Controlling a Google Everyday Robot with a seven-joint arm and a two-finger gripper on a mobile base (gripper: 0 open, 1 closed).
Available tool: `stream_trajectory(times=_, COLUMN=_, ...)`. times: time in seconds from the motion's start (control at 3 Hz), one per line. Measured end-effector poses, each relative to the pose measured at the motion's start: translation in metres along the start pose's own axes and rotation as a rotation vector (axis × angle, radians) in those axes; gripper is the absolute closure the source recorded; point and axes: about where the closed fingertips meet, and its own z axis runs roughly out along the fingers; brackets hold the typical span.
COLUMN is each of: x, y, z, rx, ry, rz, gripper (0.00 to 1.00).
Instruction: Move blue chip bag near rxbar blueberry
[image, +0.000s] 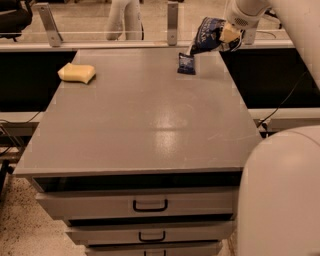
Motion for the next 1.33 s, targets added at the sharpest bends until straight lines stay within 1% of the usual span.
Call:
stream_trajectory(times=0.33, x=0.009, y=-0.008, z=0.025, rx=-0.001, ry=-0.004, rz=0.02, gripper=1.0)
stream_trajectory(times=0.67, x=0.012, y=-0.004, z=0.045, rx=-0.02, ry=-0.008, rz=0.031, gripper=1.0)
stream_trajectory(times=1.0, x=0.02, y=0.001, z=0.063, rx=-0.038, ry=-0.006, rz=0.062, gripper=0.84)
stream_trajectory(times=1.33, x=0.021, y=0.006, z=0.081, rx=-0.054, ry=-0.022, rz=0.094, gripper=0.53)
